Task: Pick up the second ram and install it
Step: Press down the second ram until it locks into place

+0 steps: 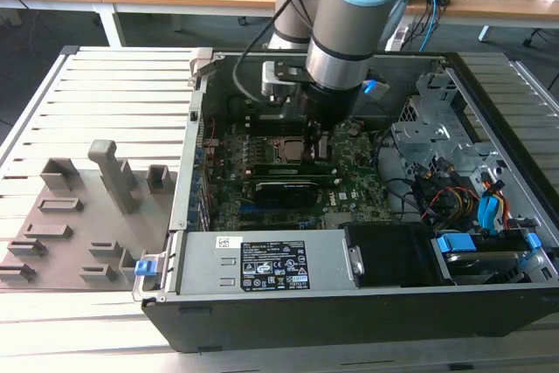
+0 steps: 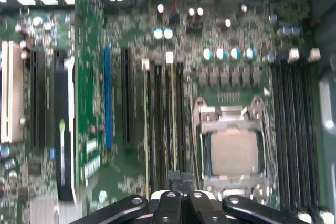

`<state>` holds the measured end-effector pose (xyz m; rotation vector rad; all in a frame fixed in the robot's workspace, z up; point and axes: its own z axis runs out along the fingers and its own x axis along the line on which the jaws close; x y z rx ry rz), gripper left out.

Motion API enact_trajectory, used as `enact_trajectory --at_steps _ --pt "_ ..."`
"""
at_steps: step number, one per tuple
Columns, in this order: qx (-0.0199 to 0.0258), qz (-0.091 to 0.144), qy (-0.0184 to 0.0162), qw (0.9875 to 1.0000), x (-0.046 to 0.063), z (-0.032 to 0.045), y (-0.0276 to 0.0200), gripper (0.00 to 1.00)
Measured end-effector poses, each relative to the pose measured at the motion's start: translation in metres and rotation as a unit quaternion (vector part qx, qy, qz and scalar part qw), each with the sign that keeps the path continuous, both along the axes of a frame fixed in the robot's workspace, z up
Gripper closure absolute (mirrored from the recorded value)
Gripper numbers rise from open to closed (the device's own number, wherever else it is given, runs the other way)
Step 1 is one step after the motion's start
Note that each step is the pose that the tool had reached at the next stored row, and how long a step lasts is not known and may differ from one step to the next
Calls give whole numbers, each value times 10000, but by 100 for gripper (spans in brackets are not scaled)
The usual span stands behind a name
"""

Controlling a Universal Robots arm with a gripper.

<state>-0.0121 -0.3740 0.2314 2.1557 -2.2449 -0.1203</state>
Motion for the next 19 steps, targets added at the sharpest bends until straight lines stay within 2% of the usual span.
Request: enact_trajectory --at_steps 4,6,7,11,12,13,16,17,18,19 --pt "4 -1 -12 10000 -197 -3 1 89" --pt "4 0 -26 10000 -380 -10 1 89" --pt "5 -1 -27 10000 -398 -14 1 89" --pt "29 -1 -26 10000 -401 -34 7 89" --pt "42 -2 -32 10000 -397 -15 9 89" --pt "36 -2 -24 10000 -334 52 8 89" --pt "34 -1 6 10000 -168 66 8 89" --pt "34 -1 8 10000 -159 91 8 89" --pt "34 -1 8 10000 -158 149 10 89" --pt "34 -1 7 10000 -158 243 10 89"
